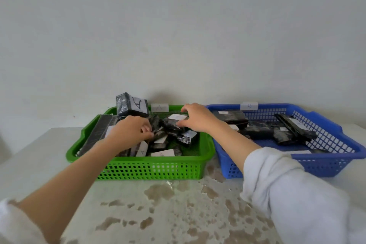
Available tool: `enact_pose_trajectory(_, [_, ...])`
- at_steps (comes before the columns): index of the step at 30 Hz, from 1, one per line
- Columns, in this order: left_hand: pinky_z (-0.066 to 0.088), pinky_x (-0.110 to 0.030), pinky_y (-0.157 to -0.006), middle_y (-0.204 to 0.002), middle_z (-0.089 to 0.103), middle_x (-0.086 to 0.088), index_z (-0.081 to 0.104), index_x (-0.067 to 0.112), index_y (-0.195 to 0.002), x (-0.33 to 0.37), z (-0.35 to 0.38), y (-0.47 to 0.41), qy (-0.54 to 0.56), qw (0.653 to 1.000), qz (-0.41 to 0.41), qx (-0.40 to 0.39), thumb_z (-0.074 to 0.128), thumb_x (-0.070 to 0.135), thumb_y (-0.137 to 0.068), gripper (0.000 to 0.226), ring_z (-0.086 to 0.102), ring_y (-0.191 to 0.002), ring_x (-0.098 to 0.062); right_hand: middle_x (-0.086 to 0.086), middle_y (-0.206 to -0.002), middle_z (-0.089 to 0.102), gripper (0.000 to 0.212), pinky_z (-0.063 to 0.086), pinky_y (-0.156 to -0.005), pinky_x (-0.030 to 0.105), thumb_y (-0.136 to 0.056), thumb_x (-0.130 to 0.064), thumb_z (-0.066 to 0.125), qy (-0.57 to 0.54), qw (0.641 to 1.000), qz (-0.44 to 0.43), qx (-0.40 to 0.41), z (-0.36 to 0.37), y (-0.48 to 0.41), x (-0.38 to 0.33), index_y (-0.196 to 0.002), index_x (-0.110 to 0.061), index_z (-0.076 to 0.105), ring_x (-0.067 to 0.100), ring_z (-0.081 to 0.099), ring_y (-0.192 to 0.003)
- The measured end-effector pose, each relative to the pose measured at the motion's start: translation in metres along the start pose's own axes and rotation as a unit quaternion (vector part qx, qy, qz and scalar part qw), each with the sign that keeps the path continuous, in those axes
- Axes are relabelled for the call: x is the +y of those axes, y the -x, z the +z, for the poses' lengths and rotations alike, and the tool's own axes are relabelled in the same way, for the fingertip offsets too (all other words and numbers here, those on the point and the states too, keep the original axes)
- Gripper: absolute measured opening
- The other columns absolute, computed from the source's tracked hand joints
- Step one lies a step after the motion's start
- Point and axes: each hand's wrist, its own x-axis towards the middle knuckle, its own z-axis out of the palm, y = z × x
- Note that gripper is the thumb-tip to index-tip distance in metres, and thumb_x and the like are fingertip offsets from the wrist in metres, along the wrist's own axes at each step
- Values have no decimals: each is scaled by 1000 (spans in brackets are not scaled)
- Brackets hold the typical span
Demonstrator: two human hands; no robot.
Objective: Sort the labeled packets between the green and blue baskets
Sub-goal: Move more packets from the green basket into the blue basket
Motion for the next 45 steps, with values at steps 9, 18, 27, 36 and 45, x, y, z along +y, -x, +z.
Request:
enact_pose_trajectory(9, [29, -43, -102, -131, 45, 10, 49, 38, -129, -46, -2, 6, -110, 983, 69, -127, 67, 53, -76, 58, 31, -126, -13, 7, -106, 62, 71, 37, -96, 45, -75, -60, 65, 100, 992, 72, -3, 28, -30, 1, -123, -13, 41, 30, 57, -104])
enact_pose_trajectory(18, [44, -34, -83, -99, 59, 7, 64, 24, -110, -12, 19, -30, -70, 989, 123, 34, 60, 43, -85, 32, 53, -100, -14, -5, -98, 53, 50, 41, -59, 26, -69, -52, 73, -191, 966, 90, 149, 1, -21, 25, -101, -22, 50, 13, 55, -83])
enact_pose_trajectory(27, [28, -44, -100, -144, 37, 9, 44, 32, -136, 51, 62, -98, -163, 943, 233, -173, 66, 52, -76, 67, 26, -132, -21, -8, -102, 53, 49, 40, -59, 21, -69, -54, 71, -225, 939, 123, 228, -24, -12, 73, -101, -24, 50, 11, 52, -87])
enact_pose_trajectory(36, [34, -29, -81, -105, 54, 1, 51, 20, -108, 56, 56, -90, -54, 969, 233, -63, 81, 49, -60, 64, 45, -102, -18, -3, -108, 59, 52, 46, -71, 29, -67, -54, 73, -282, 919, 135, 239, -20, -3, 85, -103, -24, 52, 12, 58, -92])
enact_pose_trajectory(45, [45, -26, -56, -77, 66, -2, 62, 12, -92, 22, 7, -55, 188, 978, 73, 46, 77, 52, -65, 51, 60, -65, -15, -1, -109, 59, 52, 48, -64, 26, -68, -52, 73, -318, 911, 119, 235, -29, 7, 58, -106, -24, 50, 8, 58, -87])
